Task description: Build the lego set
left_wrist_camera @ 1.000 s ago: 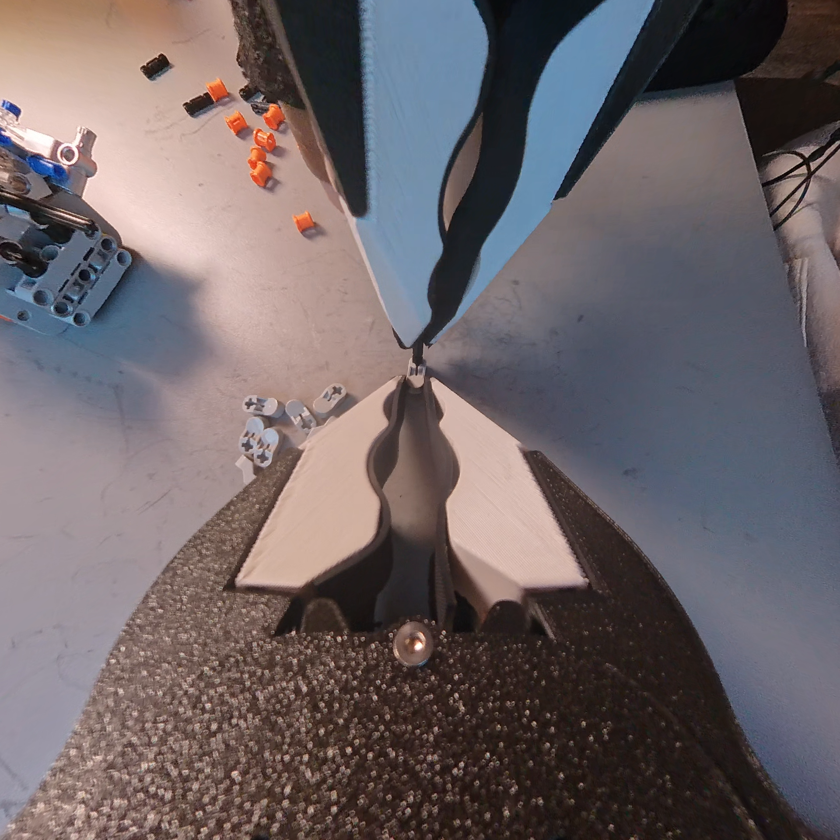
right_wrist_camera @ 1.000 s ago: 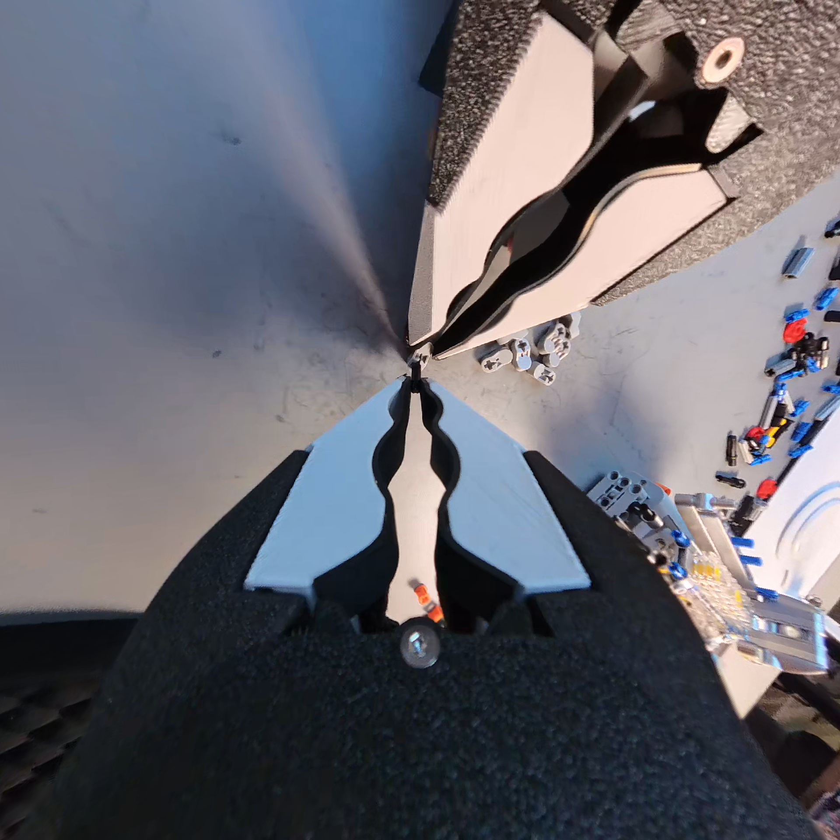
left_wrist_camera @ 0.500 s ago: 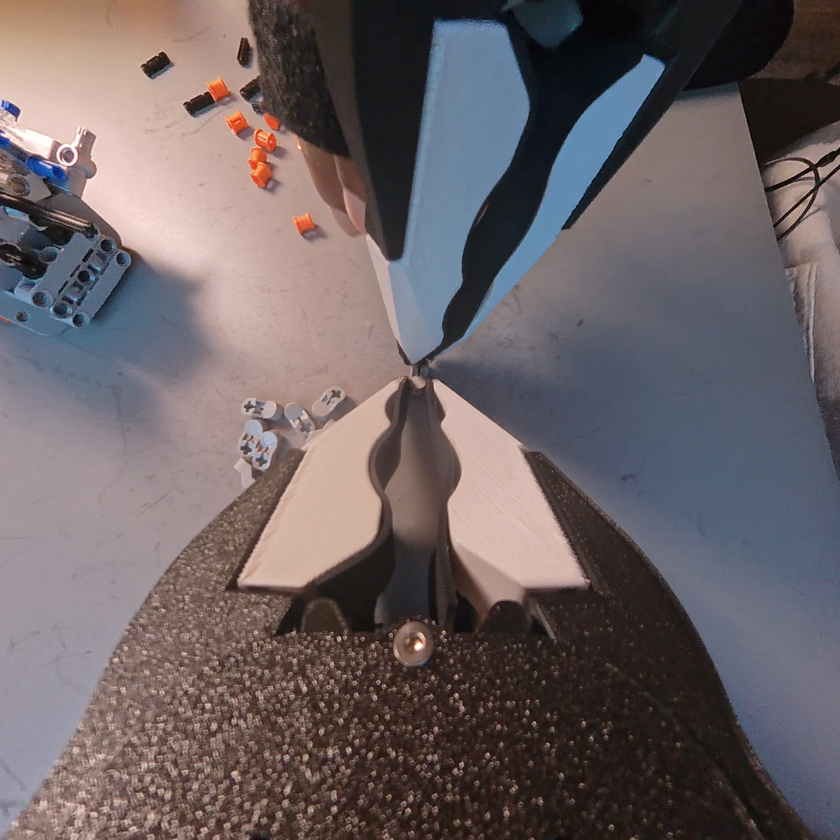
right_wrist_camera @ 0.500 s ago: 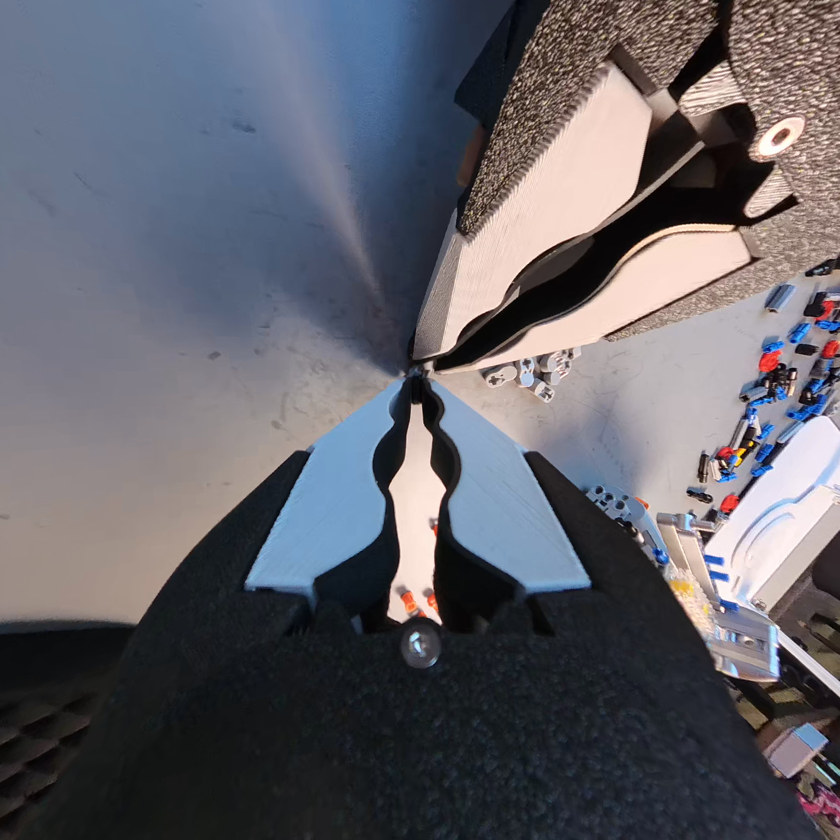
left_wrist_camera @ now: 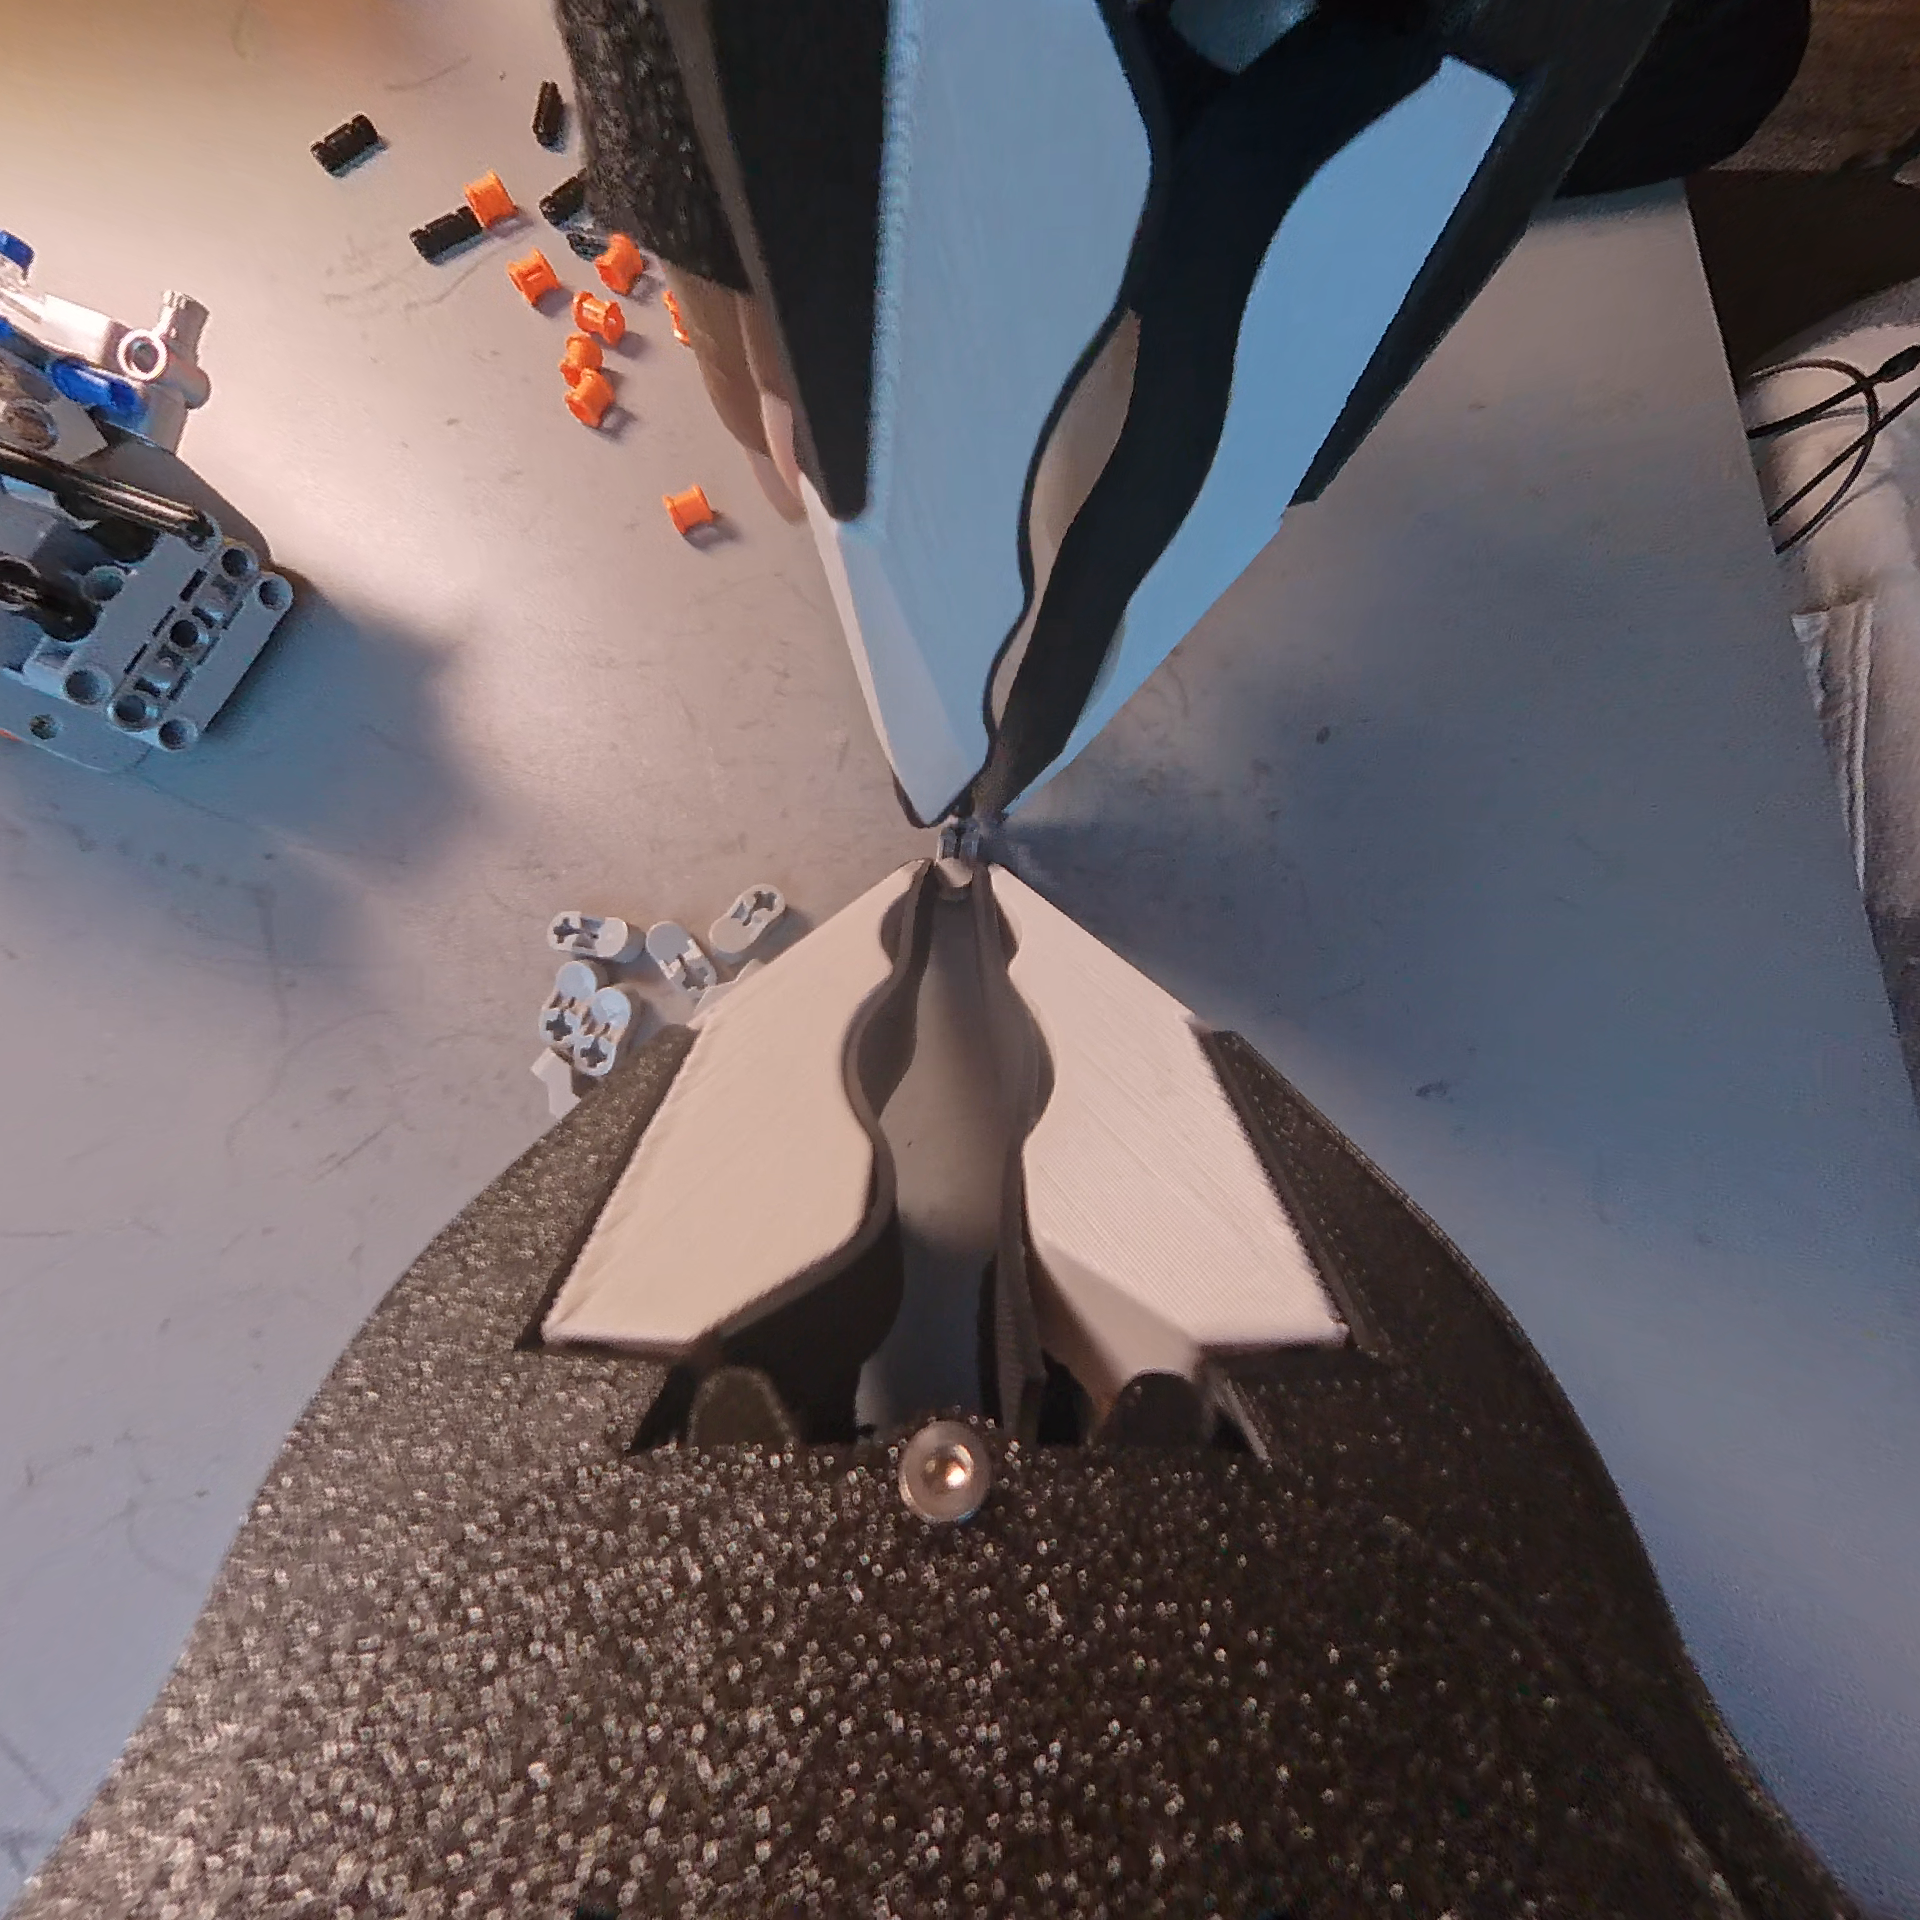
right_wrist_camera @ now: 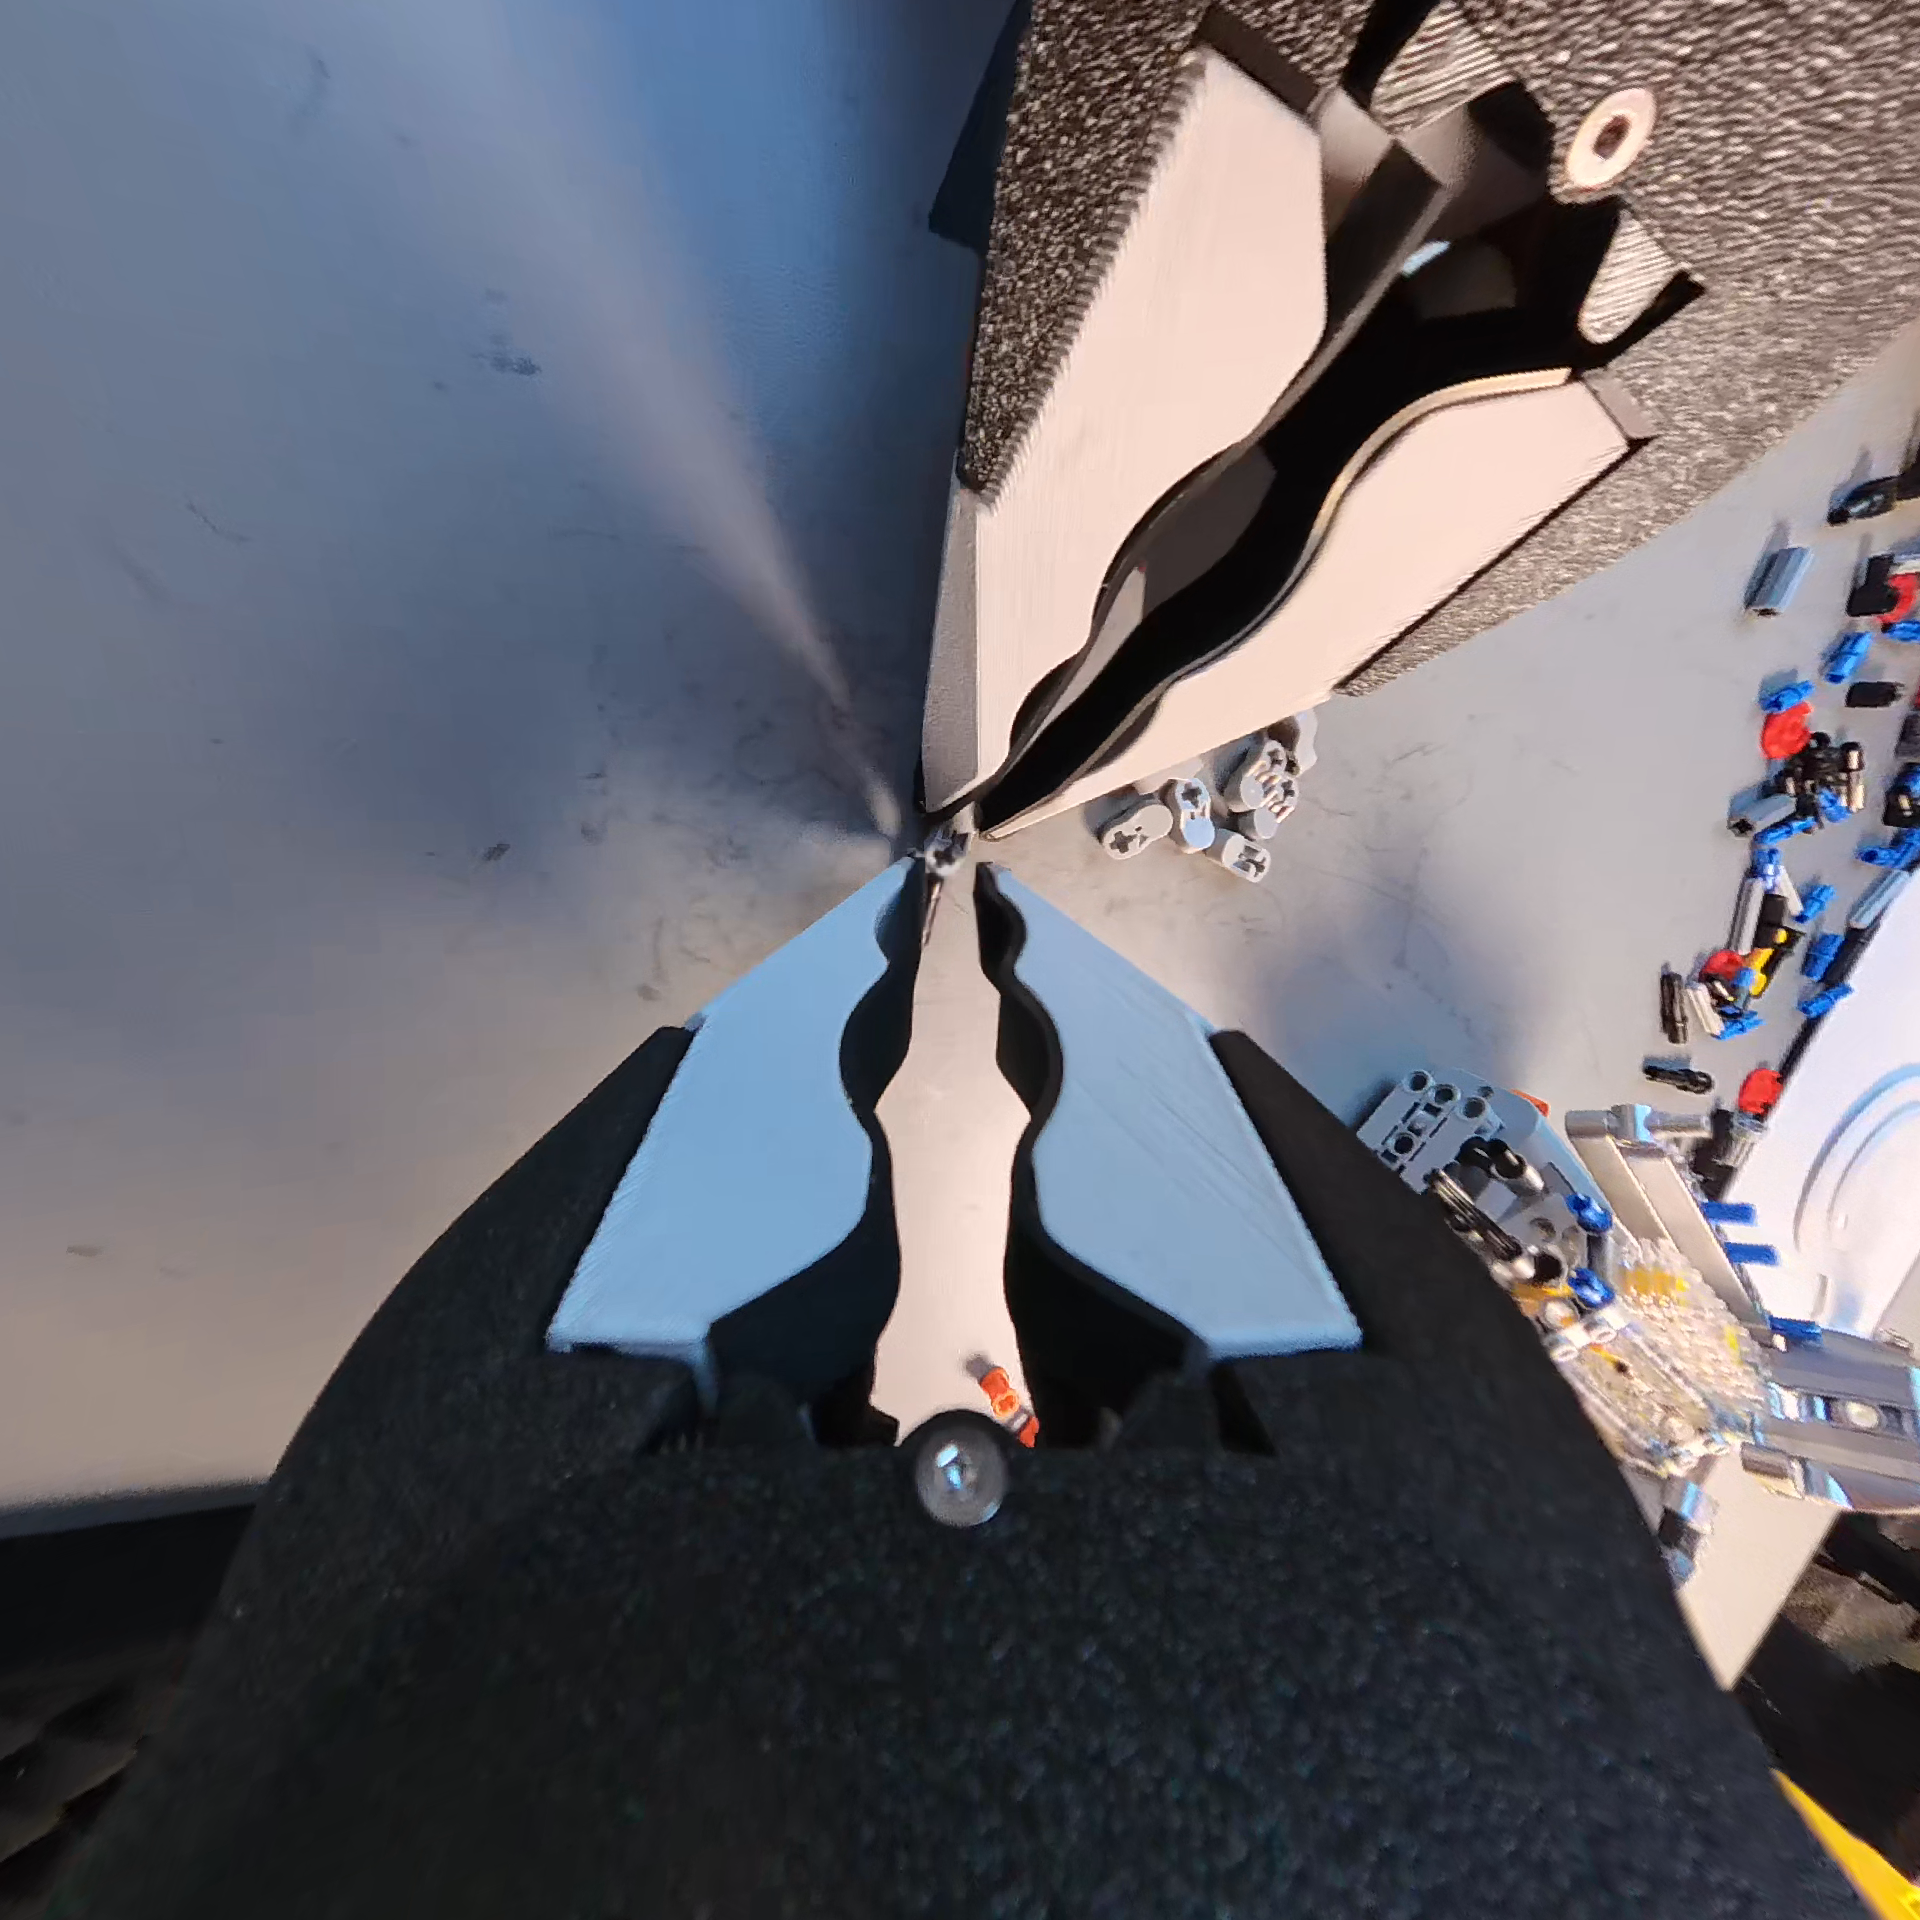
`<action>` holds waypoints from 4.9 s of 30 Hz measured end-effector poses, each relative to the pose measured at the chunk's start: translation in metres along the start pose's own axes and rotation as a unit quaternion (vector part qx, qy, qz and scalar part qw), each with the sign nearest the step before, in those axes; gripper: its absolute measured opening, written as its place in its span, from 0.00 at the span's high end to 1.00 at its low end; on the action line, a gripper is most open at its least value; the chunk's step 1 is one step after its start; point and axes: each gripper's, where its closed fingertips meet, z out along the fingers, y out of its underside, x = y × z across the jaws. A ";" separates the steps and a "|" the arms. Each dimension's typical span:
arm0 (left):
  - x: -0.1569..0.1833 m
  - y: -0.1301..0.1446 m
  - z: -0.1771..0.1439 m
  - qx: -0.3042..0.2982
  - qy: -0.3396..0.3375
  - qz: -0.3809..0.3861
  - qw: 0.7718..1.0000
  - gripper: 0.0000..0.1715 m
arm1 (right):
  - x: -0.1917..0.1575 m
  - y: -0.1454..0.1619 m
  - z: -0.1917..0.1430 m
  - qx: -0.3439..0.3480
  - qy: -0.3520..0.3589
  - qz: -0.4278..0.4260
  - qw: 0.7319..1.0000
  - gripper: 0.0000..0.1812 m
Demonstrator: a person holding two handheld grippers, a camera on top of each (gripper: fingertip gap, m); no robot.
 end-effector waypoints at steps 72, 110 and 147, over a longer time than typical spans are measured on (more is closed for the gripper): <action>0.009 -0.065 -0.036 0.186 -0.085 0.110 0.973 0.99 | 0.012 -0.014 -0.068 0.276 0.054 0.309 0.908 0.98; 0.002 -0.001 0.000 0.007 -0.026 0.064 0.998 0.96 | -0.006 0.002 -0.004 0.016 -0.063 0.252 0.966 0.99; -0.001 0.001 -0.008 0.012 -0.020 0.015 1.000 0.97 | -0.020 0.033 -0.031 0.045 -0.081 0.340 0.936 0.99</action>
